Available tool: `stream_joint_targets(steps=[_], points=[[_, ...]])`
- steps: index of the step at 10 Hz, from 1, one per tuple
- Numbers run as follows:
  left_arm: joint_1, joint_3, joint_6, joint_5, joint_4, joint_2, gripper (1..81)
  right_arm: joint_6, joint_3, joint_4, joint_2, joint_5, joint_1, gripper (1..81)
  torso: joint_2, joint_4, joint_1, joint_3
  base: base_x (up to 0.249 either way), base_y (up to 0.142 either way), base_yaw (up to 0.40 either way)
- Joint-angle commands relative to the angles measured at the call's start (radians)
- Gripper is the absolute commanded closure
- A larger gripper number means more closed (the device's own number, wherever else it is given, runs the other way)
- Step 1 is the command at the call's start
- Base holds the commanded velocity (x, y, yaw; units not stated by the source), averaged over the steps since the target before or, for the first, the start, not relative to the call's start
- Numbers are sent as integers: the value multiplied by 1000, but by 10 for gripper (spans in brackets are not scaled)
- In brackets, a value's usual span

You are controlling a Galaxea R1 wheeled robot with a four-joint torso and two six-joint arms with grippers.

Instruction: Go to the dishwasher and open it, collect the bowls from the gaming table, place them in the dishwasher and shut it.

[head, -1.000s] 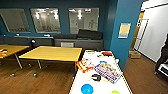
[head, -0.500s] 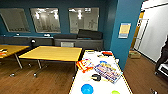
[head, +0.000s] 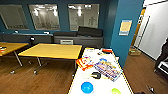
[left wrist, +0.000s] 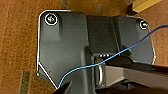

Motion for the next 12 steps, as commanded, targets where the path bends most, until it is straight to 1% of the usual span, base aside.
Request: stream_joint_targets(steps=[1, 2, 3, 4, 5, 6, 7, 8, 9, 11, 12], points=[[-35, 0, 4, 57, -9, -2, 10, 7, -1, 20, -24, -46, 132, 10, 0, 0, 0, -90, 0, 0, 0], [-33, 0, 4, 57, -9, -5, 10, 7, -1, 21, -26, -46, 144, 10, 0, 0, 0, -122, 0, 0, 0], [-35, 0, 4, 57, -9, -5, 10, 12, -1, 21, -24, -46, 157, 10, 1, 0, 1, -64, 0, 0, 0], [-35, 0, 4, 57, -7, -5, 10, 15, -1, 21, -23, -46, 175, 10, 1, 0, 1, -92, 0, 0, 0], [-35, 0, 4, 57, -7, -5, 10, 27, -13, 20, -7, -47, 200, 10, 2, 0, 1, -99, 0, 0, 0], [-35, -2, 4, 57, -9, -8, 10, 29, -38, 23, 13, -81, 218, 10, 2, 0, 1, -107, 0, 0, 0], [-35, -1, 3, 57, -10, -13, 10, 32, -64, 21, 42, -116, 230, 10, 2, 0, 1, -133, 0, 0, 0], [-33, -2, 3, 57, -12, -16, 10, 32, -85, 21, 62, -118, 233, 10, 2, 0, 1, -202, 0, 0, 0], [-35, -2, 3, 57, -12, -19, 10, 32, -98, 21, 77, -119, 235, 10, 2, 0, 1, -212, 0, 0, 0], [-35, -2, 3, 57, -12, -19, 10, 32, -105, 24, 82, -121, 249, 10, 2, 0, 1, -266, 0, 0, 0], [-35, -2, 3, 57, -12, -17, 10, 32, -105, 24, 82, -124, 262, 10, 2, 0, 1, -207, 0, 0, 0]])
